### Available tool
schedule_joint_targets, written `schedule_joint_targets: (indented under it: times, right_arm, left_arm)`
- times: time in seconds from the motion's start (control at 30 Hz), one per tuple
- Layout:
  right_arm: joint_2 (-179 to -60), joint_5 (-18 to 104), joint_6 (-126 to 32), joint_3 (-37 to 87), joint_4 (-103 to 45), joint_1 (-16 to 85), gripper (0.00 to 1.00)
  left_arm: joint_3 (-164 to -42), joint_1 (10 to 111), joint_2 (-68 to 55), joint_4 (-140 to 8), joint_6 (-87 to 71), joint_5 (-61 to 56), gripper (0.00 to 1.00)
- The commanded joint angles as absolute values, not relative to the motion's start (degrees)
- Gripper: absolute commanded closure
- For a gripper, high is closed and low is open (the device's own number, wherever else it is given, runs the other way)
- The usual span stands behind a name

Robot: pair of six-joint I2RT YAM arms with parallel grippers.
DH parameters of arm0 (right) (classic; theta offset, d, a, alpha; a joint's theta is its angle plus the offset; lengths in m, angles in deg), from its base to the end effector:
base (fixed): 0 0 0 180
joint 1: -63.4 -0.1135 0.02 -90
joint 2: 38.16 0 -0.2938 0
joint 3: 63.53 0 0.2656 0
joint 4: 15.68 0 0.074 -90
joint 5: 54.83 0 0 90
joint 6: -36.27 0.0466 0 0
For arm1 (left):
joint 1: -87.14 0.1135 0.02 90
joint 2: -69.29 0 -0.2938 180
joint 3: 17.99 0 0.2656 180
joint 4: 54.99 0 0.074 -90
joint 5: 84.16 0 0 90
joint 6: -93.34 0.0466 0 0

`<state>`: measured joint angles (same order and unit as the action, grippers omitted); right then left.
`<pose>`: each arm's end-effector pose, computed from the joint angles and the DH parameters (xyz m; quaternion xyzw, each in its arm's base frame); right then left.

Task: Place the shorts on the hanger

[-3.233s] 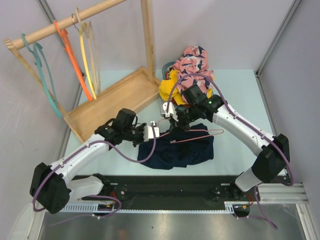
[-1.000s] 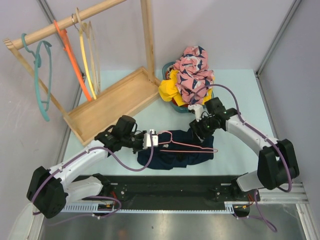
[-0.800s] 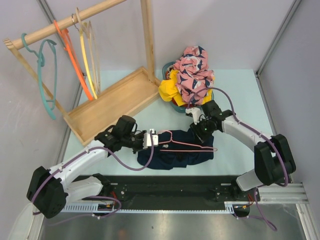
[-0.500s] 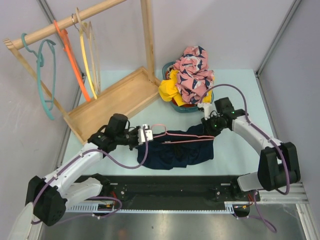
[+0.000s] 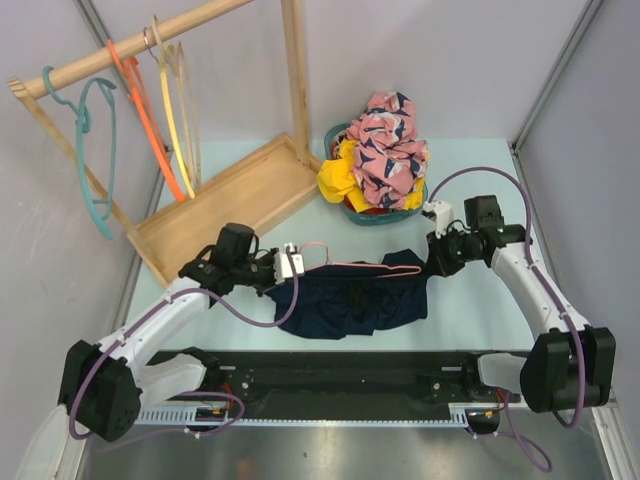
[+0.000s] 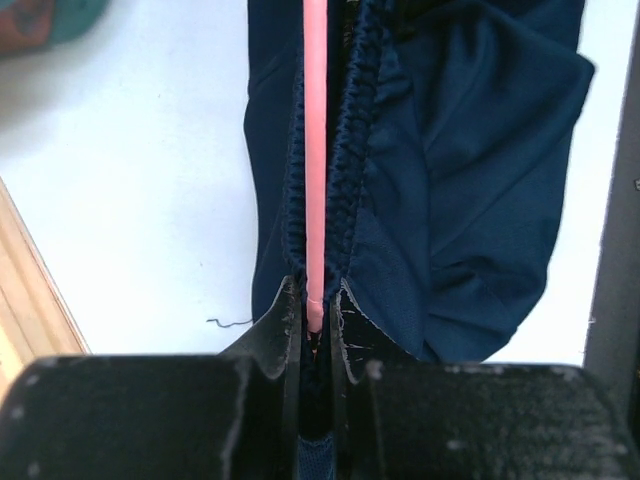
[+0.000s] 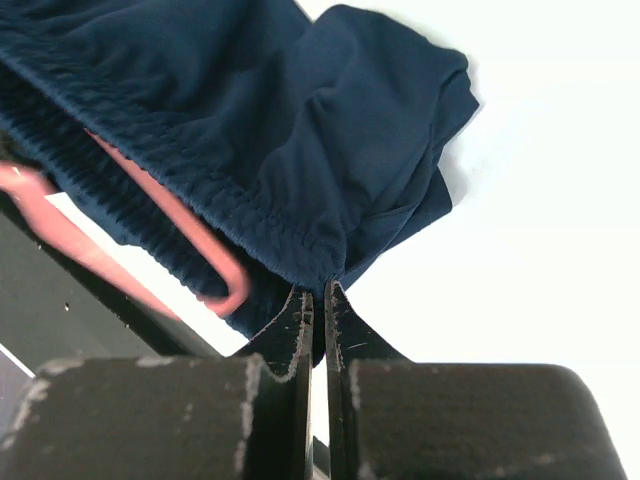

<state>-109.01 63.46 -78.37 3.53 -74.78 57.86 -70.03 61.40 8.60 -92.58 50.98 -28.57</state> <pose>0.2378 0.0453 0.2711 -0.3007 0.8953 0.1966 0.2635 0.1836 -0.1178 0.2485 0.6180 0.6450 -0.2019 0.4016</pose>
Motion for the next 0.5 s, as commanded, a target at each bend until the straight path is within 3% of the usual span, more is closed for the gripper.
schedule_joint_targets:
  times: [0.0,0.2,0.43,0.47]
  right_arm:
    - [-105.4,52.3,-83.1,5.0,-77.2,58.7,1.0]
    - [-105.0,51.6,-82.4,8.9,-78.0,55.8,1.0]
    - [-105.8,47.3,-78.6,12.4,-76.5,43.3,1.0]
    - [-106.6,47.0,-78.2,12.5,-76.7,42.3,0.96]
  left_arm:
    - [-73.4,63.4,5.2,-98.5,53.7,-17.5,1.0]
    - [-74.4,59.5,3.0,-97.3,54.0,-11.9,1.0]
    - [-79.6,52.2,0.4,-96.4,46.6,-10.3,1.0]
    - [-80.1,52.2,0.4,-96.5,46.0,-10.8,1.0]
